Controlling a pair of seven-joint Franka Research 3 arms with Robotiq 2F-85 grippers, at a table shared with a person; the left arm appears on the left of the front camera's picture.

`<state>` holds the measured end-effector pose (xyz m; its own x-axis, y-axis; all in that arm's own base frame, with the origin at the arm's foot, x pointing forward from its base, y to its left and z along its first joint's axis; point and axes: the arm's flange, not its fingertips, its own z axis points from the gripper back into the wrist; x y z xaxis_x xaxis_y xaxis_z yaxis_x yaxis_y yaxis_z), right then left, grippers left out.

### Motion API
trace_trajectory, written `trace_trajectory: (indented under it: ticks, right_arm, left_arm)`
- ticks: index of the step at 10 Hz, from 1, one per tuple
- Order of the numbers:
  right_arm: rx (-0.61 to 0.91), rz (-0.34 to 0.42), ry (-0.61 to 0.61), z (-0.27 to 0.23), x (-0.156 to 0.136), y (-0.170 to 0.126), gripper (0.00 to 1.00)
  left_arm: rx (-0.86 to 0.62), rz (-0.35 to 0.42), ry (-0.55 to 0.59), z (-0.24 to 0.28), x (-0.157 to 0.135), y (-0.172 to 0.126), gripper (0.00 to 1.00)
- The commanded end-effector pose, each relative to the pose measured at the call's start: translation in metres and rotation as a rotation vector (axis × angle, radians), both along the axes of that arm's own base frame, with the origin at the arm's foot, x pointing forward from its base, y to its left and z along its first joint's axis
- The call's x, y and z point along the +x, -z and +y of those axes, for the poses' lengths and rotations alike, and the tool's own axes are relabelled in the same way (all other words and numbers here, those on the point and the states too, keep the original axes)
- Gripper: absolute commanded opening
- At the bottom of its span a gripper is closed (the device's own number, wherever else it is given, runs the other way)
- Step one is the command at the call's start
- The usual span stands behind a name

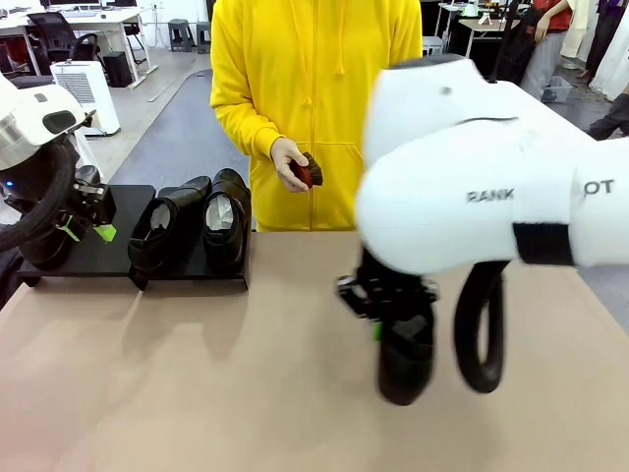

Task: Organize the shoes by placing them on the stand.
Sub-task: Pick up one Shoe and place it in the middle of the table.

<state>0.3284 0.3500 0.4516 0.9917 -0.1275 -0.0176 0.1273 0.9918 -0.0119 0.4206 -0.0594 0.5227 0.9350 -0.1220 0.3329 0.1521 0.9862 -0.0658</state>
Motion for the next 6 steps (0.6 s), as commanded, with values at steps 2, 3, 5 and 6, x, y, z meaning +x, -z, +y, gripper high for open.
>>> trace_trajectory:
  ticks: [2,3,5,6]
  right_arm:
    - [-0.017,0.042,-0.078,0.074,0.007,0.04,0.0]
    - [-0.003,0.045,-0.09,0.085,0.005,0.048,0.0]
    - [0.003,0.014,-0.143,0.101,0.006,0.063,0.0]
    - [0.0,0.013,-0.144,0.106,0.008,0.072,0.0]
  left_arm:
    - [0.003,-0.014,0.003,0.002,-0.002,0.002,0.49]
    - [0.003,-0.014,0.003,0.002,-0.002,0.002,0.49]
    - [0.003,-0.014,0.003,0.002,-0.002,0.002,0.49]
    - [0.003,-0.014,0.003,0.002,-0.002,0.002,0.49]
